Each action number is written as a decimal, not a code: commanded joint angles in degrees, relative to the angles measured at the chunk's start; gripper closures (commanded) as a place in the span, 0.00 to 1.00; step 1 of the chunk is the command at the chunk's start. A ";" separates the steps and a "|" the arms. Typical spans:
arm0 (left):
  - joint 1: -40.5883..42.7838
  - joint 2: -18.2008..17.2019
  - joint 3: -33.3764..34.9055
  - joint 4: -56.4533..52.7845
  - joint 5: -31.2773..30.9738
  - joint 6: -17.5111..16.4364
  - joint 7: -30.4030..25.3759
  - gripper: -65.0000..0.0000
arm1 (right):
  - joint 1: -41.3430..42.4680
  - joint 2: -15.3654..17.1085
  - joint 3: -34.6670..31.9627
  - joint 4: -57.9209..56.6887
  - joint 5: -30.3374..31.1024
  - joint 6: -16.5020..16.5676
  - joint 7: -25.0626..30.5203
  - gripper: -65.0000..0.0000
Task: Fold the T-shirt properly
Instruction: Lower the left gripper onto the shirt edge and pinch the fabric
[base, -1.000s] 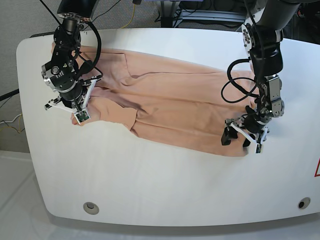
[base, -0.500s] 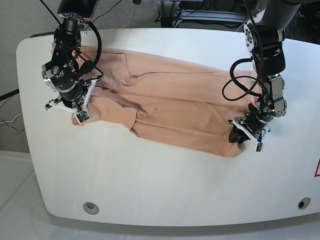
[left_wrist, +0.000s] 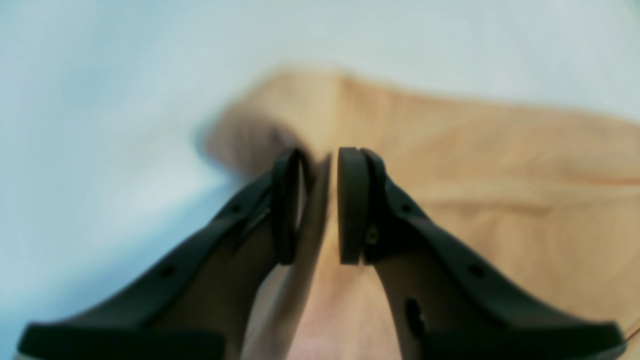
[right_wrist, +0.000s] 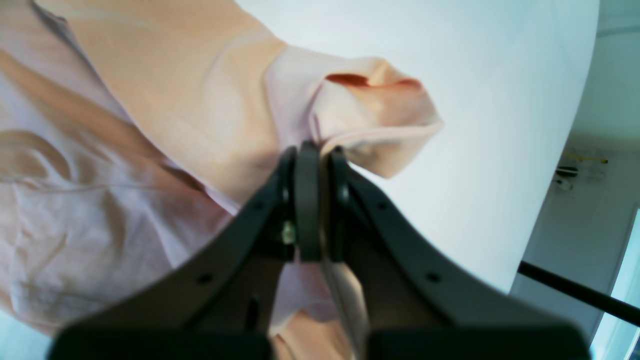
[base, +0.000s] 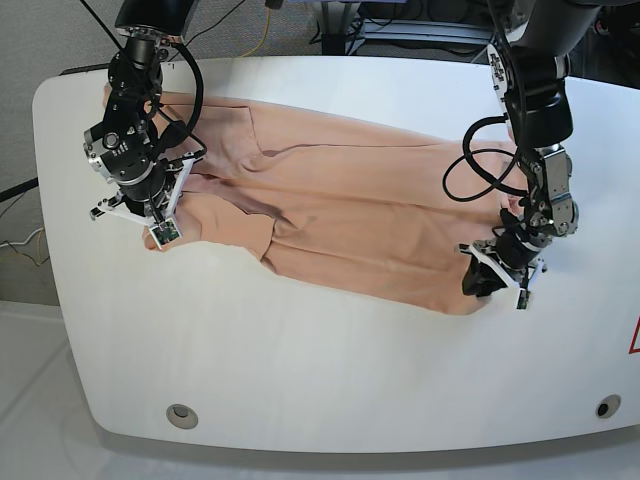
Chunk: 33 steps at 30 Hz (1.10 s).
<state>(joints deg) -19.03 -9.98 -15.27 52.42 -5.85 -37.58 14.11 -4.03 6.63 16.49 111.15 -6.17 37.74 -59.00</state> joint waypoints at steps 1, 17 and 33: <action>-0.53 -0.62 -0.07 3.62 -0.97 -0.53 -0.61 0.82 | 0.74 0.44 0.17 0.98 0.15 0.02 0.85 1.00; 1.84 -0.62 -0.07 10.30 -0.70 -0.61 4.48 0.82 | 0.56 0.27 0.17 0.98 0.24 0.02 0.85 1.00; 0.26 -2.02 0.45 5.73 -0.70 7.03 -4.39 0.21 | 0.56 -0.52 0.17 0.98 0.24 0.02 0.85 1.00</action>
<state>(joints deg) -17.02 -11.44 -15.22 58.04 -5.67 -30.48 12.86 -4.08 5.69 16.53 111.15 -6.02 37.74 -59.02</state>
